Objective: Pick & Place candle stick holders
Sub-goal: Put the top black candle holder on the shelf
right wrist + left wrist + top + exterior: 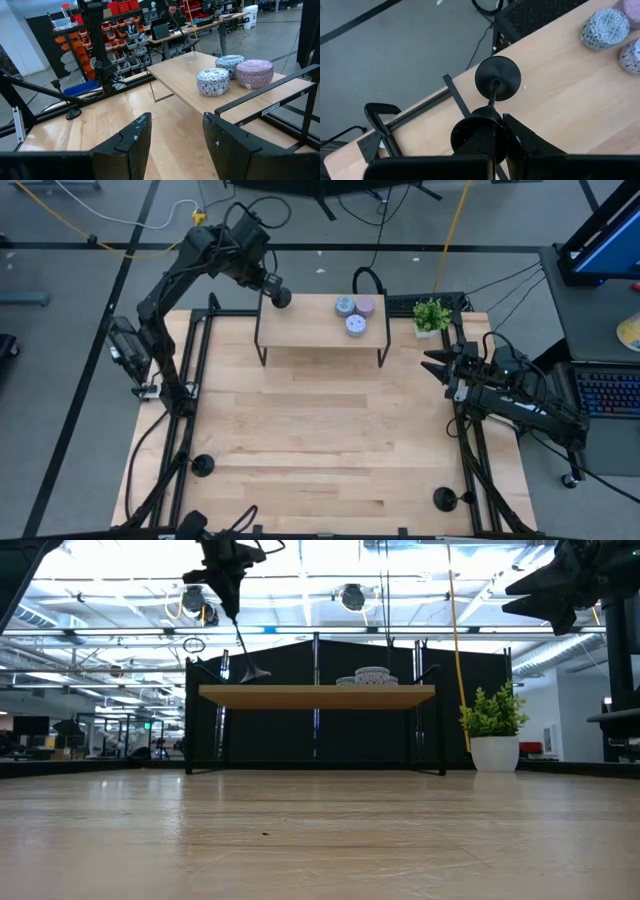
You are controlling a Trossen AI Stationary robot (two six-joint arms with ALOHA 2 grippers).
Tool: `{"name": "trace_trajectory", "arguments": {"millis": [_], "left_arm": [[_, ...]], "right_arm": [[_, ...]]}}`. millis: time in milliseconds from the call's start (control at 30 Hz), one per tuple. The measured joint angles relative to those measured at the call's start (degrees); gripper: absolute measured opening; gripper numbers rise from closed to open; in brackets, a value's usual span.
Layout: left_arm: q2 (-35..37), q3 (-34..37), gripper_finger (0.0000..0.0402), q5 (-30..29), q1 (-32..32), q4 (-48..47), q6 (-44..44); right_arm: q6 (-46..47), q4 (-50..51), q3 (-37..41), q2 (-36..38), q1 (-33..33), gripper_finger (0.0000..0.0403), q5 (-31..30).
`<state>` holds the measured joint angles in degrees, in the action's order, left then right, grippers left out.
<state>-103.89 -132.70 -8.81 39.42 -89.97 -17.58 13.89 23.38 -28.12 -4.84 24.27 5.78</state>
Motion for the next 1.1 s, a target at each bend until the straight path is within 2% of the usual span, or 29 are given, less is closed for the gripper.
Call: {"name": "trace_trajectory", "arguments": {"millis": [633,1100], "left_arm": [[-0.8,0.0,0.0014,3.5,1.0,0.0,1.8],[2.8,0.0,0.0014,4.3,-7.3,0.0,-2.4]], "right_arm": [[0.0,0.0,0.0,0.0,0.0,0.0171,0.0],[0.4,0.0,0.0,0.0,0.0,0.0171,0.0]]}}
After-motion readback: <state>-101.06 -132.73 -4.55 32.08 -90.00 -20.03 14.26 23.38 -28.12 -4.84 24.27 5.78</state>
